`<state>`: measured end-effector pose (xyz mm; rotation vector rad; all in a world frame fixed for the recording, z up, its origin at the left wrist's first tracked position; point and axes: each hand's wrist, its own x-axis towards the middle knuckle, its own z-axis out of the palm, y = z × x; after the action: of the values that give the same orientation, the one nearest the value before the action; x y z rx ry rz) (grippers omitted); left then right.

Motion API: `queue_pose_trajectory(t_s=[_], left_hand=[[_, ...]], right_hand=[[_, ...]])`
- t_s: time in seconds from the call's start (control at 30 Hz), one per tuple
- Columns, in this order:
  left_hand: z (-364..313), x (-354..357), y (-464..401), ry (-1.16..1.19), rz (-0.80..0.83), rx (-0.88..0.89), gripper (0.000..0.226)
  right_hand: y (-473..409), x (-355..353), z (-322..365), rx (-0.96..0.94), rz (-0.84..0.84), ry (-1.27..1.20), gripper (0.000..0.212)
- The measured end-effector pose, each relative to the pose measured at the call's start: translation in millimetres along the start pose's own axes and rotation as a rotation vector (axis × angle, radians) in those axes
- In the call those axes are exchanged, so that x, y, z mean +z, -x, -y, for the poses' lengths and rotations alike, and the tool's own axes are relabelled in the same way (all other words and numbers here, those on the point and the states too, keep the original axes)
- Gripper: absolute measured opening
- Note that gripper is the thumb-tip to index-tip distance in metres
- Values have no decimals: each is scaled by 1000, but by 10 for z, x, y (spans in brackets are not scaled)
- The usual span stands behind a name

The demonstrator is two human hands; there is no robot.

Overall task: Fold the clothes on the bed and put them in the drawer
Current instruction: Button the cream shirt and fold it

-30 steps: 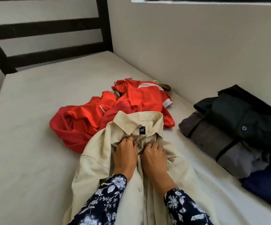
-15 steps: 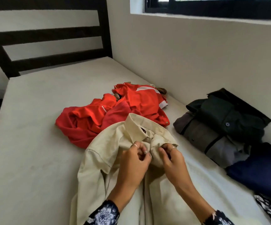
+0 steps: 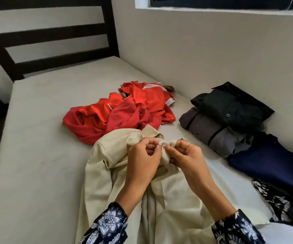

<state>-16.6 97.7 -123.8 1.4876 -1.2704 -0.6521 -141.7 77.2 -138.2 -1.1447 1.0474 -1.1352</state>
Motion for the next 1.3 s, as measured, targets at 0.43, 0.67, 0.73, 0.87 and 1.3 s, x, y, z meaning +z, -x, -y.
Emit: queue_pose_trajectory(t_s=[0.43,0.67,0.73,0.87,1.3], left_hand=[[63,170,18,90,132,-328,11],[25,191,-4,642,268,-746,14],[29,190,-18,617,247,-724,15],[70,200,11,376,60,-540,12],[-126,298,158,-151,-61,-33,8]], right_hand=[[-20,-96,1,86,-60,131,9],[-20,-176,18,106,22,65,7],[-16,-157,49,118,30,52,6],[-29,-190,6,61,-145,245,20],[91,-55,-102,-346,-279,674,18]])
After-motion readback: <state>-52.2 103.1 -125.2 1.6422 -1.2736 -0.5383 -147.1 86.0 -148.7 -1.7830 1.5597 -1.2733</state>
